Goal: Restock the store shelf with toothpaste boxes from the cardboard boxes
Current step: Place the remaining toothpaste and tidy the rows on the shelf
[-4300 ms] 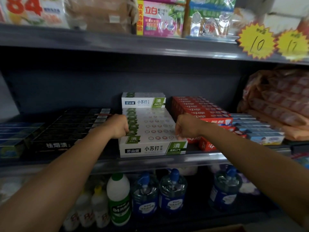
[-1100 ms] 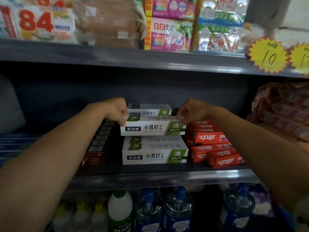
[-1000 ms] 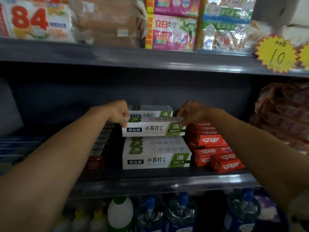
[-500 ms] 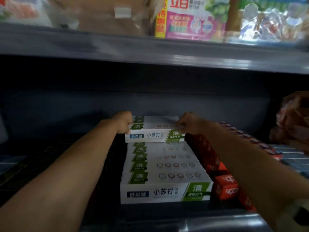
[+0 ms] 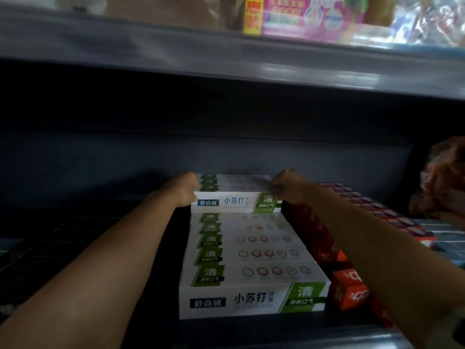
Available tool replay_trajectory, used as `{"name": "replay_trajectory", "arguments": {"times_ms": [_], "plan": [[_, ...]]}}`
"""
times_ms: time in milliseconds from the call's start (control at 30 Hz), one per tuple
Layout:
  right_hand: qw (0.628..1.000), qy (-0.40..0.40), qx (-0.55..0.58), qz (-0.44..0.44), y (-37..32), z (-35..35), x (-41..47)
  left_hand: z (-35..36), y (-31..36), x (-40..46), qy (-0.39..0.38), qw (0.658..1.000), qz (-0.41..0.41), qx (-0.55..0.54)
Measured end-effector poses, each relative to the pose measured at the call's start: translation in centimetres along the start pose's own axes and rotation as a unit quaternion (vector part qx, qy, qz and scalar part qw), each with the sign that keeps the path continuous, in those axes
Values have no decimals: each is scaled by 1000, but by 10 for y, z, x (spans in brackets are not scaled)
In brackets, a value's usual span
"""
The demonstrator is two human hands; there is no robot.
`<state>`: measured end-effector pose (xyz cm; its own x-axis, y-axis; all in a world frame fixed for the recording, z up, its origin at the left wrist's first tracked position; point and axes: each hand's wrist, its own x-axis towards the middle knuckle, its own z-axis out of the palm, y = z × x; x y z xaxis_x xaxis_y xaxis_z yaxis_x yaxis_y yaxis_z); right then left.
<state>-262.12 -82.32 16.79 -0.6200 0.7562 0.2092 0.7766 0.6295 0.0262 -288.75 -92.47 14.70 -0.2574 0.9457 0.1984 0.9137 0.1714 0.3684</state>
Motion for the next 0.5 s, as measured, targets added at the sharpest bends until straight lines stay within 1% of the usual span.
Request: {"name": "replay_trajectory", "arguments": {"times_ms": [100, 267, 333, 433, 500], "plan": [[1000, -2, -8, 5, -1, 0, -2, 0, 6, -2, 9, 1000, -5, 9], [1000, -16, -24, 7, -7, -3, -10, -1, 2, -7, -1, 1000, -4, 20], [1000, 2, -13, 7, -8, -6, -18, -5, 6, -13, 7, 999, 7, 42], [999, 36, 19, -10, -10, -13, -41, -15, 27, -30, 11, 994, 78, 71], [997, 42, 46, -45, -16, -21, -63, -21, 44, -49, -32, 990, 126, 48]]}}
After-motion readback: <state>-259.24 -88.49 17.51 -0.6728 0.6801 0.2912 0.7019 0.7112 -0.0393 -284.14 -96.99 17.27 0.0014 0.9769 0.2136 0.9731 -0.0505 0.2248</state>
